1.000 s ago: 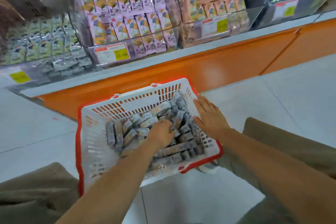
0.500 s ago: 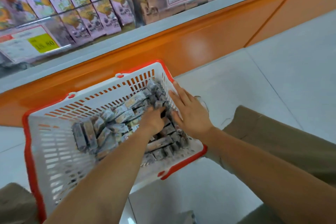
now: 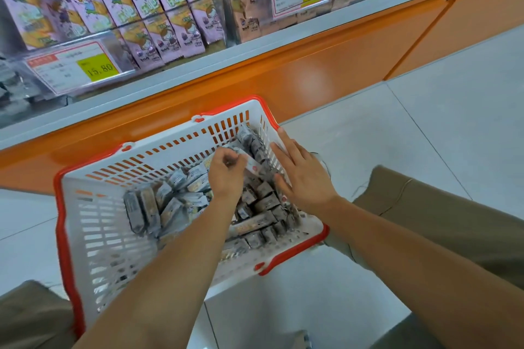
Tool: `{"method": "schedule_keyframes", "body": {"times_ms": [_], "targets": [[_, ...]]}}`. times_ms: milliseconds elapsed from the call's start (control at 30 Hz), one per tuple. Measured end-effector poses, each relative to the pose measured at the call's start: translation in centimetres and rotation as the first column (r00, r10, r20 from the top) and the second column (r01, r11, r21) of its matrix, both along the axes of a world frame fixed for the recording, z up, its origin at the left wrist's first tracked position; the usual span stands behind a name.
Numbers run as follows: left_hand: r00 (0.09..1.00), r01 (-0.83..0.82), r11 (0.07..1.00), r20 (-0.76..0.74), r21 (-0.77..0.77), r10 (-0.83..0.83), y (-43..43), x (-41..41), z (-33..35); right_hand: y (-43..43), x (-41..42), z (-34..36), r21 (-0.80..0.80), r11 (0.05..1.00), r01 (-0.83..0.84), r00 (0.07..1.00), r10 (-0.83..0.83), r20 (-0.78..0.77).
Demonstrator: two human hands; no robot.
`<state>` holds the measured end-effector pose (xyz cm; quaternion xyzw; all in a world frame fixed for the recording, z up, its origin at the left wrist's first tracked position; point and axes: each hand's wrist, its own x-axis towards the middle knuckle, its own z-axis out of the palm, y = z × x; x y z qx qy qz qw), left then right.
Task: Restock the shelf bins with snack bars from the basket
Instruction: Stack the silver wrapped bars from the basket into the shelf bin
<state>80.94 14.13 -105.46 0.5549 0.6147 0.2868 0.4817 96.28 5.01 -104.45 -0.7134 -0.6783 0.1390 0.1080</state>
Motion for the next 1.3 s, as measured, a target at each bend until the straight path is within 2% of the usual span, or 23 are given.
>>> {"method": "schedule_keyframes", "body": {"times_ms": [67,167,267,333,400,467,533,633,700,733,800,933,1000,1133,1233,1300], "targets": [[0.997,-0.038,0.999,0.061,-0.024,0.039,0.4,-0.5,0.8,0.0,-0.1,0.2,-0.009,1.0,0.007,1.0,-0.007,0.008],[0.972,-0.094,0.963,0.184,-0.251,0.143,0.8,-1.4,2.5,-0.1,-0.1,0.6,-0.055,0.998,0.012,0.999,-0.01,0.043],[0.867,-0.056,0.844,0.393,-0.534,0.307,1.1,-3.6,4.4,0.0,0.0,1.3,-0.159,0.987,-0.005,0.995,0.022,0.101],[0.783,0.052,0.779,0.51,-0.625,0.357,1.2,-5.3,6.2,0.1,-0.1,2.0,-0.214,0.977,-0.015,0.989,0.046,0.14],[0.706,0.138,0.787,0.617,-0.602,0.347,1.0,-7.0,8.4,0.5,-0.6,3.3,-0.213,0.977,-0.019,0.983,0.057,0.174],[0.689,0.171,0.81,0.656,-0.561,0.308,0.8,-8.7,10.8,1.3,-1.9,5.3,-0.139,0.99,-0.027,0.987,0.048,0.151],[0.705,0.186,0.827,0.658,-0.531,0.264,0.5,-10.5,12.8,2.5,-3.7,8.0,-0.031,0.998,-0.047,0.997,0.048,0.056],[0.795,0.238,0.843,0.596,-0.482,0.116,-0.2,-13.4,15.7,4.2,-6.7,12.3,0.091,0.988,-0.123,0.975,0.138,-0.175],[0.861,0.309,0.84,0.506,-0.446,-0.048,-0.8,-15.2,17.5,4.9,-8.9,15.3,0.066,0.972,-0.226,0.905,0.235,-0.355],[0.873,0.35,0.833,0.471,-0.428,-0.124,-1.2,-16.0,18.4,5.0,-10.1,16.6,0.04,0.954,-0.298,0.871,0.289,-0.397],[0.866,0.427,0.798,0.446,-0.425,-0.226,-1.9,-17.4,20.0,5.2,-12.4,18.6,0.019,0.902,-0.432,0.834,0.408,-0.371],[0.84,0.505,0.748,0.447,-0.431,-0.309,-3.2,-19.7,23.1,5.4,-15.7,21.4,0.023,0.814,-0.581,0.798,0.574,-0.182],[0.832,0.495,0.769,0.477,-0.405,-0.285,-3.7,-21.1,24.6,5.3,-16.2,22.4,0.034,0.819,-0.573,0.812,0.572,-0.115],[0.779,0.301,0.894,0.626,-0.333,-0.029,-3.4,-23.9,26.3,5.7,-16.6,24.0,0.188,0.901,-0.39,0.898,0.418,-0.138],[0.776,0.147,0.966,0.63,-0.215,0.022,-2.7,-24.6,26.7,6.3,-18.1,25.4,0.303,0.92,-0.248,0.94,0.304,-0.153],[0.764,0.075,0.983,0.643,-0.165,0.05,-2.1,-23.9,27.0,6.8,-19.7,26.4,0.369,0.902,-0.224,0.943,0.296,-0.154]]}}
